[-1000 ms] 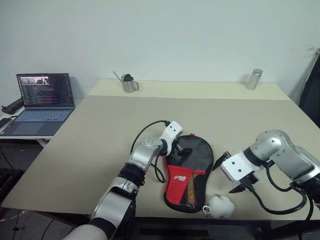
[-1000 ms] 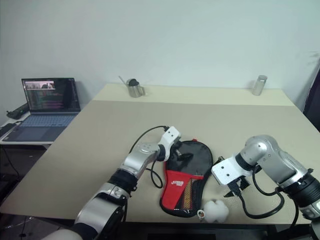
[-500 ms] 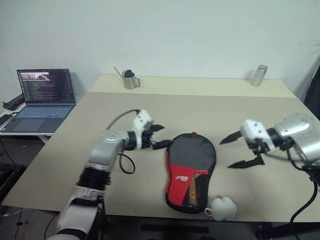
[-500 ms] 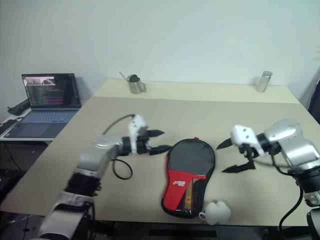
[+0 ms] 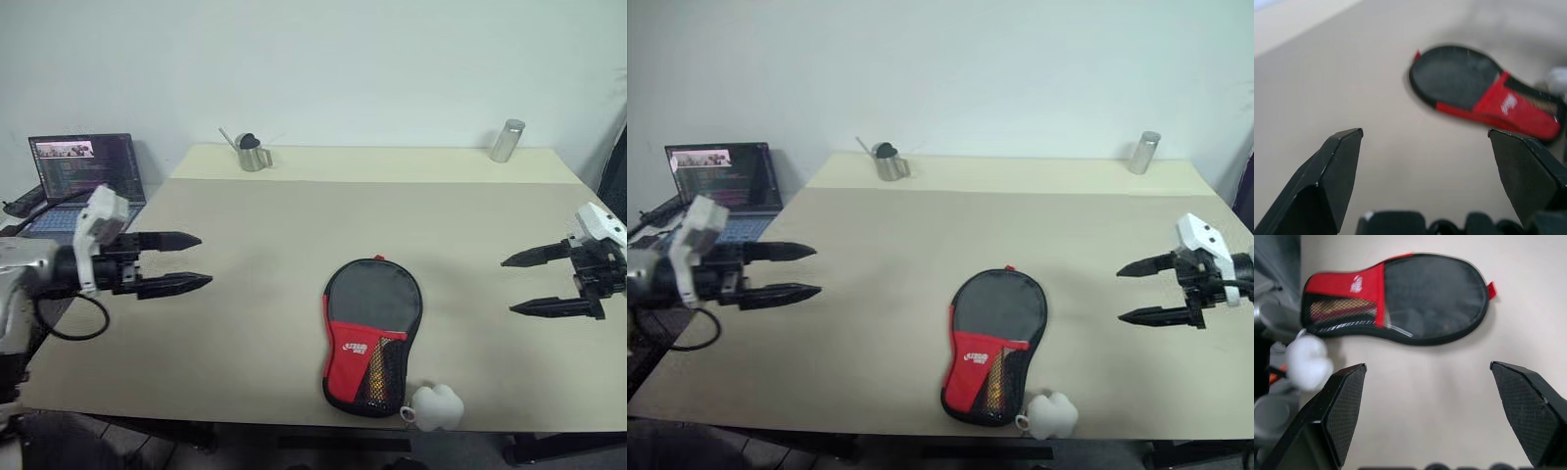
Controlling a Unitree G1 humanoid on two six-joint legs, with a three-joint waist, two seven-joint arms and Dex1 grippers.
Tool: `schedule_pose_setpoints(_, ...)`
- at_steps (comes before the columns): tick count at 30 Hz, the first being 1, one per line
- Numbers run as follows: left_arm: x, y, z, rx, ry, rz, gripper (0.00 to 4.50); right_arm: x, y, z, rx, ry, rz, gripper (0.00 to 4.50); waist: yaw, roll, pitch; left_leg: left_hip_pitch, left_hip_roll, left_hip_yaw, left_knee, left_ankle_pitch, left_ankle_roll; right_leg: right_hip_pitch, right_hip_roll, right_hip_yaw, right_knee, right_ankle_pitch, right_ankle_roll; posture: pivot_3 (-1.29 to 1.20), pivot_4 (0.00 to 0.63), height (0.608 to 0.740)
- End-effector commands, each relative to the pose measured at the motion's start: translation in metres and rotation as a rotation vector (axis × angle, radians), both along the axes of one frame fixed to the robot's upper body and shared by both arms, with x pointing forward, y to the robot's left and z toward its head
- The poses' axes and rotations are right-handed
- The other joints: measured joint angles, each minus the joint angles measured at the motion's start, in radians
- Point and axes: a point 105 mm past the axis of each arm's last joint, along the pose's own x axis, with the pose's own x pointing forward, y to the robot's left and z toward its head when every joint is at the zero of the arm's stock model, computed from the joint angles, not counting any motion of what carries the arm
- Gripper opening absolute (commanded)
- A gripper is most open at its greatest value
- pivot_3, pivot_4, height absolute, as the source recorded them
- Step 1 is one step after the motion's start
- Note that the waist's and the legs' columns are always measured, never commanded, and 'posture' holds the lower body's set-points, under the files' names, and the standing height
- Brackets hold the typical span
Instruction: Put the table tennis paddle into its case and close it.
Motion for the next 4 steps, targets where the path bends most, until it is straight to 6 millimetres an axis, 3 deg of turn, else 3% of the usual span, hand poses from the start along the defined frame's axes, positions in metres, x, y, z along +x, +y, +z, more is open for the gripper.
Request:
schedule_pose_setpoints(1, -0.0147, 0.0102, 0.0159, 0.02, -0.043, 0.032, 4.5, -0.0139, -0.0013, 0.0128, 0.008, -0.015, 0.031, 4.46, 0.0, 0.0, 0.0, 0.0, 0.0, 0.0, 0.0, 0.0, 0.0, 0.0, 0.0, 0.0, 0.0, 0.0, 0.0, 0.0, 0.15, 0.74)
schedule_pose_setpoints(4, -0.017, 0.0188, 0.0177, 0.035, -0.048, 0.072, 4.5, -0.0153, 0.0021, 0.0142, 0.027, -0.025, 0.029, 4.46, 0.0, 0.0, 0.0, 0.0, 0.001, 0.0, 0.0, 0.0, 0.0, 0.0, 0.0, 0.0, 0.0, 0.0, 0.0, 0.0, 0.15, 0.74)
